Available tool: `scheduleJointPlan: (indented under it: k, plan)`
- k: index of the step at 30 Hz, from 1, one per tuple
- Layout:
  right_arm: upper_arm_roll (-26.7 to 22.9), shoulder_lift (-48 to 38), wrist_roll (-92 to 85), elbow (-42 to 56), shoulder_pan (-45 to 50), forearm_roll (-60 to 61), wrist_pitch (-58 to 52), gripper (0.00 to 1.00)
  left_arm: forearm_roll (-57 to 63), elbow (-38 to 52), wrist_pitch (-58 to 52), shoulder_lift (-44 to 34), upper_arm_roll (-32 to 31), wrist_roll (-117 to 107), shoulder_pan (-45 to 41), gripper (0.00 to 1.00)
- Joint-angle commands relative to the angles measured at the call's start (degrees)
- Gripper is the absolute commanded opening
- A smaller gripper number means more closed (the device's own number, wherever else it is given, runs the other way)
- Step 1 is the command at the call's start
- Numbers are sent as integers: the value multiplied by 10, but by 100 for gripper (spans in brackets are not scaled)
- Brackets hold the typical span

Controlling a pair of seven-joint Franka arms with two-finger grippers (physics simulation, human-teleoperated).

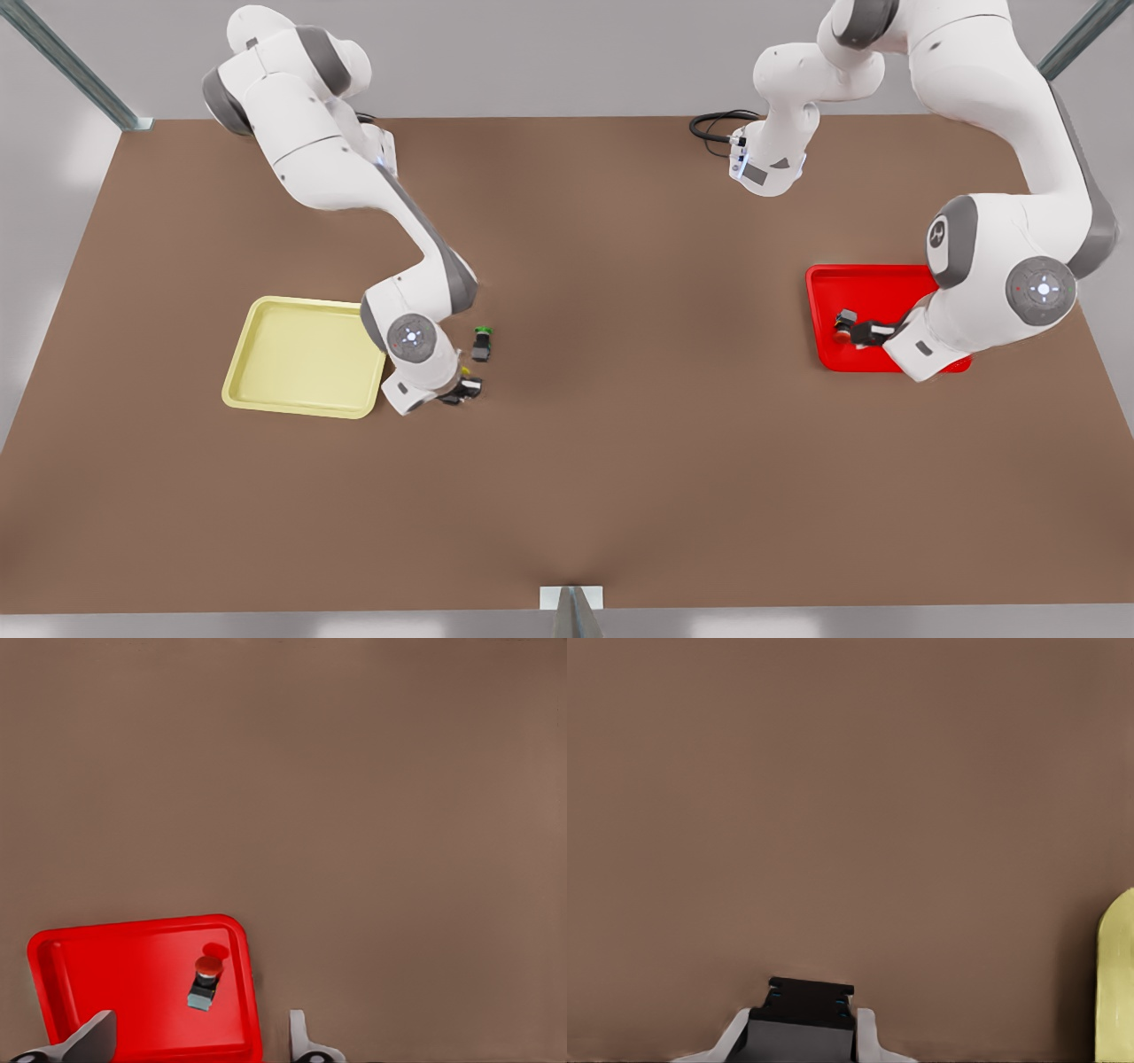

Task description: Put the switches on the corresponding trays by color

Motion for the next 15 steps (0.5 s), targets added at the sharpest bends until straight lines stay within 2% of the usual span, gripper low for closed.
scheduleJointPlan:
  k: [1,3,5,8,10,11,12,14,15]
  plan:
    - [0,-8,-8,-11,-3,0,0,52,-12,0,-3,-3,0,-3,0,100]
    - [-3,-56,-63,-84,-31,1,9,52,-19,2,-33,-8,0,-16,-12,100]
    - [-4,-105,-113,-185,-70,1,71,52,-36,15,-33,-2,2,-15,-12,100]
    - [-32,-123,-218,-251,-130,1,94,52,-28,27,-37,-3,4,-14,-12,100]
    - [-39,-131,-299,-310,-178,1,161,52,-14,34,-36,-2,5,-11,-12,100]
    - [-49,-138,-329,-326,-189,1,162,52,-14,35,-36,-2,4,-12,-12,100]
    - [-59,-145,-351,-345,-200,1,161,56,-15,35,-37,-2,4,-14,-12,100]
    - [-78,-145,-379,-362,-200,2,162,79,-15,35,-37,-2,4,-14,-12,100]
    - [-79,-145,-380,-363,-200,6,162,100,-15,35,-37,-2,4,-14,-12,100]
